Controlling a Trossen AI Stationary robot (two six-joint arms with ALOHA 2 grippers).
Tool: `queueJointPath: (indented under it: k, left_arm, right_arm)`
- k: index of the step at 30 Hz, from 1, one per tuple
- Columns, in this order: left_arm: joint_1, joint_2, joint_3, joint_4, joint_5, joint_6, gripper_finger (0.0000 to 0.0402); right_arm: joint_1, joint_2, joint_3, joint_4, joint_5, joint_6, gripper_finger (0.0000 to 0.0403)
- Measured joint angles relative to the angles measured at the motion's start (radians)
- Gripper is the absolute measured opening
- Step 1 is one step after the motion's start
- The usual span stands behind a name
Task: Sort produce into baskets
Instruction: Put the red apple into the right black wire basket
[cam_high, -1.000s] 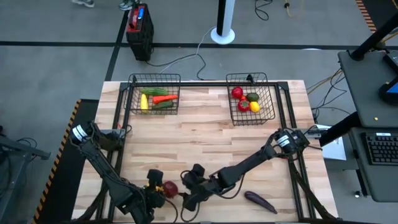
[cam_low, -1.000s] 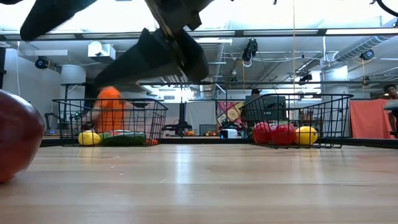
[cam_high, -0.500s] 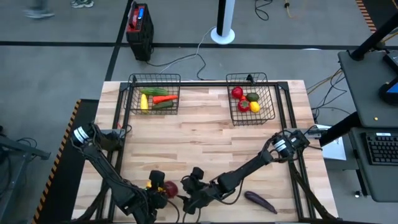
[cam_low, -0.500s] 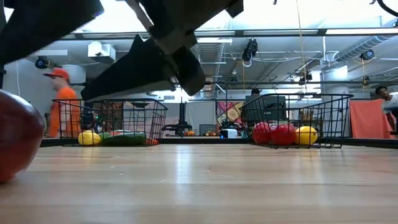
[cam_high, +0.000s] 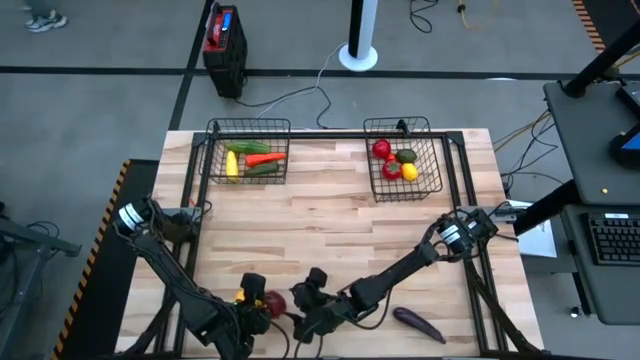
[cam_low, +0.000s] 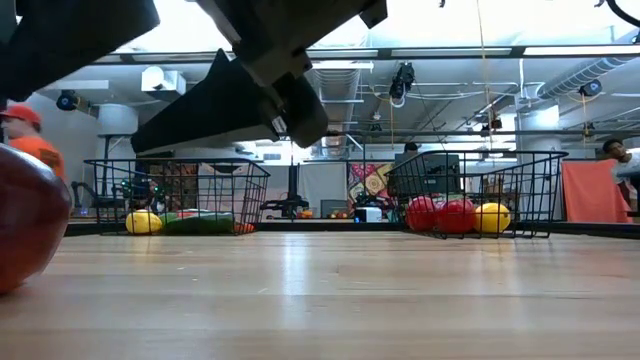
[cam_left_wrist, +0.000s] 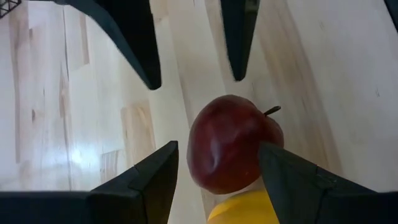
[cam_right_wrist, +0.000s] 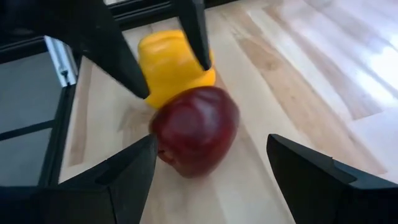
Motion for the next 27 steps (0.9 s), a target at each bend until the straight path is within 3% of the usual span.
queueJointPath:
  k: [27]
  left_arm:
    - [0.072,0.0,-0.085,0.058,-0.035,0.053,0.0203]
  right_arm:
    - [-0.002,0.0,0.0,-0.005,0.011,-0.063,0.0295]
